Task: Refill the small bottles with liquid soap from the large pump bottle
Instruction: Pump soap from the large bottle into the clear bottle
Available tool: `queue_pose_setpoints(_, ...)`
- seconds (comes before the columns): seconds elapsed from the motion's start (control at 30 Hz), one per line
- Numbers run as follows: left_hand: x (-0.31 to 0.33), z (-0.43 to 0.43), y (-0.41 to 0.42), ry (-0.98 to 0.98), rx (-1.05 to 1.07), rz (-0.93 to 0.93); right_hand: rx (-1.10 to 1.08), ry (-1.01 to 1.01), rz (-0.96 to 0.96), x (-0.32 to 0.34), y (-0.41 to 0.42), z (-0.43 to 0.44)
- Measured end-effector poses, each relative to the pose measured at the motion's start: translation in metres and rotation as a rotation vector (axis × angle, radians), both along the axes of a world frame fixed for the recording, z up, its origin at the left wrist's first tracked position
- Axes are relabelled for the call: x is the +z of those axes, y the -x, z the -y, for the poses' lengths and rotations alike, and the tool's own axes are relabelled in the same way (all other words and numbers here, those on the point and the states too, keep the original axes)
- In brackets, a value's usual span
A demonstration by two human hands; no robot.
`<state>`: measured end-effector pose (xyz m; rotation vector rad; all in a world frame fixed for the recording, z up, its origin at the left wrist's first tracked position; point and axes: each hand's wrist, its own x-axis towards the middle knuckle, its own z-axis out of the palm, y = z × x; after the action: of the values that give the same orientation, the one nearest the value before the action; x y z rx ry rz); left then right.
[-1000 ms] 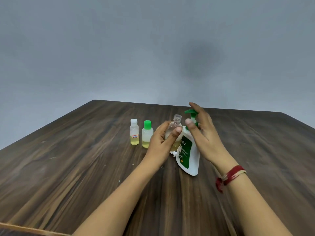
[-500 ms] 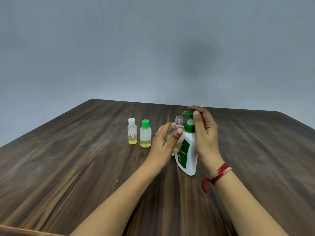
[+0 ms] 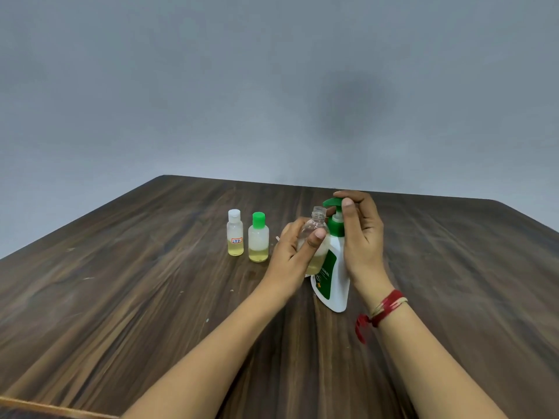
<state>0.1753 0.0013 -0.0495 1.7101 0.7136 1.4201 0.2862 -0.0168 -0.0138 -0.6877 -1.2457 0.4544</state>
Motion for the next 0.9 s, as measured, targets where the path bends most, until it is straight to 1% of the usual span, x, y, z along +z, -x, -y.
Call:
queue_pose_setpoints(0.43, -0.0013, 0.0003, -0.0005, 0.035, -0.011, 0.015, -0.014, -0.004, 0.047, -0.0010, 0.0005, 0.0011)
queue_pose_setpoints(0.7, -0.0025, -0.0029, 0.0002, 0.028, -0.013, -0.001, -0.006, 0.032, 0.060, -0.0036, -0.0018, -0.0007)
queue_pose_setpoints(0.9, -0.0018, -0.0040, 0.0012, 0.008, -0.007, -0.002, -0.044, 0.008, 0.089, -0.0059, -0.0016, -0.0034)
